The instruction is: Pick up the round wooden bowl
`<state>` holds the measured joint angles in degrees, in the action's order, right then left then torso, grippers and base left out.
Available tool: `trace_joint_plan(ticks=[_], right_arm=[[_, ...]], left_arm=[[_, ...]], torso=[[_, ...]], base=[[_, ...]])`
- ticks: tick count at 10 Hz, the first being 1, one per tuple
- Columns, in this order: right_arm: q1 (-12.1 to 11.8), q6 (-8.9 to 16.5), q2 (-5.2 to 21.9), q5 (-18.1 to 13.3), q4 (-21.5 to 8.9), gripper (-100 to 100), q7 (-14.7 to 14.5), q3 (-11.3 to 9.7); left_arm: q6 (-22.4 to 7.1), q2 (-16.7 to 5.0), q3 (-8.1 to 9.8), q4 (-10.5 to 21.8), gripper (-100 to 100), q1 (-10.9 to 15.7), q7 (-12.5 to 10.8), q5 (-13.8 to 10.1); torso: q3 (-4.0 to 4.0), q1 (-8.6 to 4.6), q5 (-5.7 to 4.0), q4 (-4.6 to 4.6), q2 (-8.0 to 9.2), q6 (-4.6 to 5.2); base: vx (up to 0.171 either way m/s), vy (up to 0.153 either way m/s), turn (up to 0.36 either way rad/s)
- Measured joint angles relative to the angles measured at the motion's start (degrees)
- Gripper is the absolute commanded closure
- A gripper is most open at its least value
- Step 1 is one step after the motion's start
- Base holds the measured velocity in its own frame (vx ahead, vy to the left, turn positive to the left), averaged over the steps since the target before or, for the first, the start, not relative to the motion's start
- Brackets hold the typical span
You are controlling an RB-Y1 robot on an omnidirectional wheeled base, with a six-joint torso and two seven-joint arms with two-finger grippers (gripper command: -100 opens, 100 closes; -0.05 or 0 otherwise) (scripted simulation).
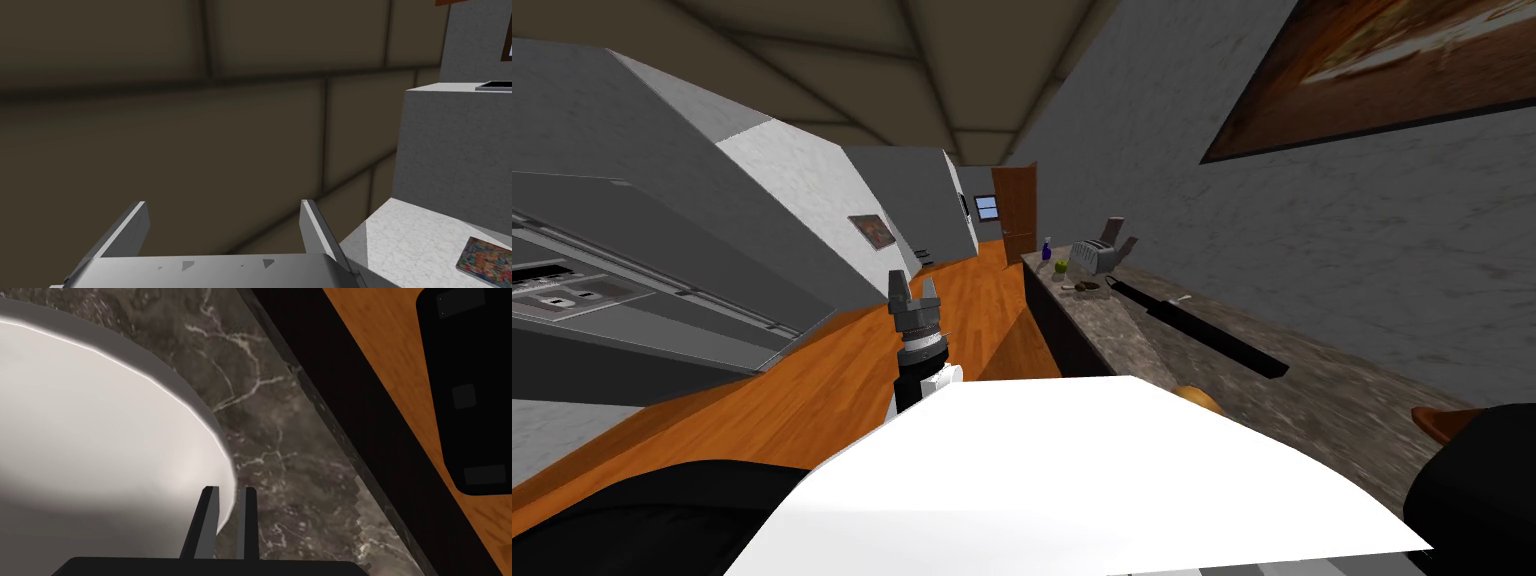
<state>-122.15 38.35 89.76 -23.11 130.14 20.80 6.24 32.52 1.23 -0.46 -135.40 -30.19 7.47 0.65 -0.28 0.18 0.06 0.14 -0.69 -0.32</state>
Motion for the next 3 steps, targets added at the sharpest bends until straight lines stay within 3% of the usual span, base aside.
trace_joint_plan(ticks=[1,2,3], right_arm=[[-0.3,1.2,0.6,0.1,1.8,100,0.1,0.6],[0.3,1.9,0.5,-0.2,3.6,100,0.0,-0.2],[0.4,2.0,0.5,-0.3,3.9,0,0.0,-0.3]], left_arm=[[0.0,0.0,0.0,0.0,0,0.0,0.0,0.0],[0.0,0.0,0.0,0.0,0,0.0,0.0,0.0],[0.0,0.0,0.0,0.0,0,0.0,0.0,0.0]], torso=[[-0.03,0.03,0.0,-0.02,-0.05,0.04],[-0.03,0.07,0.01,-0.02,-0.04,0.09],[-0.02,0.05,0.05,-0.03,-0.01,0.08]], base=[[0.0,0.0,0.0],[0.0,0.0,0.0],[0.0,0.0,0.0]])
